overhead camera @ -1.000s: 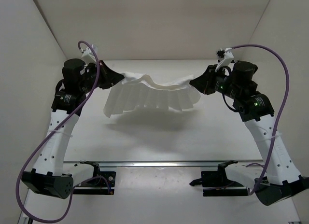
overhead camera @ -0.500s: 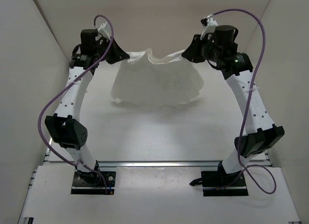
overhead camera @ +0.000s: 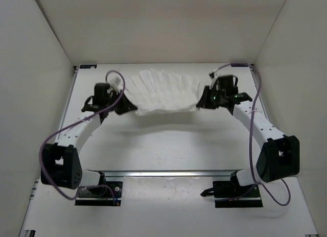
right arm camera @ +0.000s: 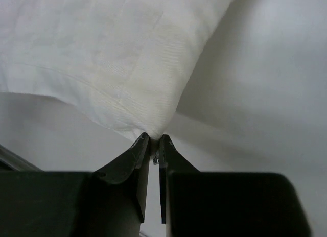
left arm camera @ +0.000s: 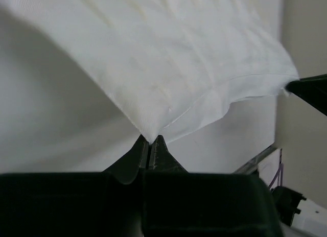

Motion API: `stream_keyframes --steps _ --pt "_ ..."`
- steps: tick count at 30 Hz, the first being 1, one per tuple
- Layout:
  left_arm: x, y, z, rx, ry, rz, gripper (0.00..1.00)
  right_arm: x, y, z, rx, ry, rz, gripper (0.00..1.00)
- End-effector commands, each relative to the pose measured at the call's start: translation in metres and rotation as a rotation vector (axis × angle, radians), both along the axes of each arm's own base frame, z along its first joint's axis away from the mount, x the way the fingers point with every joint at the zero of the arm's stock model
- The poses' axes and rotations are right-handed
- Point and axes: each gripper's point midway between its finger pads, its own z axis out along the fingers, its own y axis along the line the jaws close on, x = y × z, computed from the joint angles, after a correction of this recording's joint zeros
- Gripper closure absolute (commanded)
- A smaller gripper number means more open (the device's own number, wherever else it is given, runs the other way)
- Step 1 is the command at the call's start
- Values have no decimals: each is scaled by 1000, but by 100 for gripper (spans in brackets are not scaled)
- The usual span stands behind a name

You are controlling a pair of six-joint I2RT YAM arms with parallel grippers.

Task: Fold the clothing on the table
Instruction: Fold the skirt

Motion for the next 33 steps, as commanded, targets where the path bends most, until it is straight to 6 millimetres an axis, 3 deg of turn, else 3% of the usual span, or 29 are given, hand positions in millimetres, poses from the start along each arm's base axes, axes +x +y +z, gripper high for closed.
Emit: stream_keyframes --steps 1,2,4,6,9,13,17,20,26,28,31,33 --pt "-39 3 -87 0 217 27 100 -34 -5 -62 42 148 -63 100" --pt "-48 4 -100 4 258 33 100 -50 -9 -82 24 214 -74 100" --pt "-77 5 -130 33 371 23 100 -72 -8 -104 -6 292 -63 100" --pt "-100 2 -139 82 406 1 100 -110 -16 -129 -76 419 -78 99" --pt "-123 1 -141 124 414 -15 100 -146 -21 -144 -104 517 -93 100" --pt "-155 8 -138 145 421 -2 100 -181 -16 -149 -88 569 -98 100" --pt "-183 16 -135 127 421 27 100 -208 -17 -147 -89 561 -110 100" --pt "-196 16 -120 64 366 51 100 -226 -21 -139 -86 553 -110 100" --pt "-222 19 -110 37 366 53 100 -261 -37 -121 -61 528 -93 100" --pt "-223 21 -102 26 362 68 100 -259 -41 -102 -23 483 -99 100" --pt "-206 20 -79 -1 302 87 100 -245 -46 -78 -2 440 -104 100" --pt "-191 17 -74 7 303 71 100 -234 -49 -69 1 428 -96 100"
